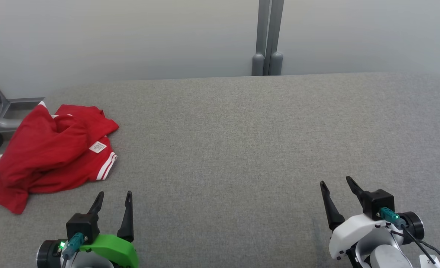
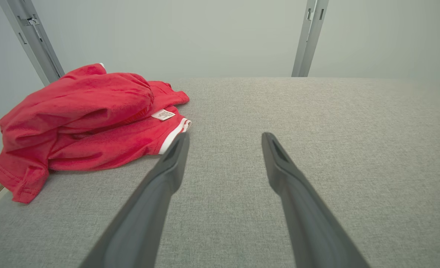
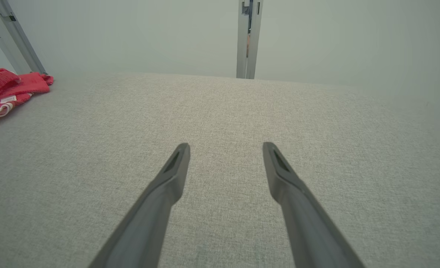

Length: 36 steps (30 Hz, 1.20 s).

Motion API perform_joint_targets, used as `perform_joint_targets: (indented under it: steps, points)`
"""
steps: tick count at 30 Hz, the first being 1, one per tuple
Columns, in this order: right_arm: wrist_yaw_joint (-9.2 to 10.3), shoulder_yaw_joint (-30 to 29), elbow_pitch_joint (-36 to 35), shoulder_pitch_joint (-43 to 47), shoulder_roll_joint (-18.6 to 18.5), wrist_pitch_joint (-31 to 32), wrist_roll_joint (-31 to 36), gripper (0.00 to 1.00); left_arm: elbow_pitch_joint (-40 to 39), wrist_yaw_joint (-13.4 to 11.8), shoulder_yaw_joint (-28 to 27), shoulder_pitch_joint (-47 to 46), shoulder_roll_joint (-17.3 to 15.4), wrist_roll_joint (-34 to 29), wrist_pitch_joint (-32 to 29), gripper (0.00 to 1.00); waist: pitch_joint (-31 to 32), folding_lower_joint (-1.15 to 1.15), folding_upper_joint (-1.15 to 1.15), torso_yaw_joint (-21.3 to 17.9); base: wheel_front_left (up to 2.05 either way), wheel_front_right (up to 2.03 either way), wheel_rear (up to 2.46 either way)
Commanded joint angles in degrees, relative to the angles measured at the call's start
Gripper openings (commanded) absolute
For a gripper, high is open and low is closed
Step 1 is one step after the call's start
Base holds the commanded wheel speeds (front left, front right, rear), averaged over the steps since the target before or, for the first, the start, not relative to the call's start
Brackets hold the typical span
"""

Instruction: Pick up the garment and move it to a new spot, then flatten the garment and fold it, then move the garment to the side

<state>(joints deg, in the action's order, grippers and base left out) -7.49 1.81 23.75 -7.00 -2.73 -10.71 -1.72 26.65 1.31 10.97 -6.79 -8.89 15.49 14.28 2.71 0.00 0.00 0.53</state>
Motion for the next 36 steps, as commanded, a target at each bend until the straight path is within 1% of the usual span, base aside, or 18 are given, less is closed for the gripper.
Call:
perform_joint_targets:
  steps: [1,5,19,23,29,36]
  points:
    - [0.0,0.1,0.2,-0.7,-0.3,-0.5,1.4,1.0,0.3,-0.3,0.1,-1.1,-0.6,-1.0,0.6,1.0,0.0,0.0,0.0,0.0,0.0,0.0,0.0]
    - [0.0,0.2,0.6,-0.8,-0.3,-0.8,2.8,1.0,0.7,-0.5,0.4,-1.2,-0.6,-2.0,1.1,1.0,0.1,0.0,0.0,0.1,0.0,0.0,0.0]
    - [0.0,0.2,0.7,-1.0,-0.3,-1.0,1.6,1.0,0.9,-0.7,0.4,-1.0,-0.6,-0.1,0.9,1.0,0.0,0.0,0.0,0.1,0.0,0.0,0.0]
    - [0.0,0.3,0.4,-1.1,-0.3,-1.0,1.3,1.0,0.6,-1.2,-0.1,-0.6,-0.2,0.8,0.9,1.0,0.1,0.0,0.0,0.6,0.0,0.0,0.0]
    - [0.0,1.3,0.2,0.0,-0.2,-1.5,0.5,1.0,0.3,-1.7,-1.0,0.5,-0.4,2.0,0.7,1.0,0.3,0.0,0.0,3.4,0.0,0.0,0.0]
    - [0.0,1.8,0.1,0.6,-0.2,-2.0,-0.2,1.0,-0.9,-2.1,-0.9,1.9,-1.0,2.5,-0.1,1.0,0.9,0.0,0.0,9.2,0.0,0.0,0.0]
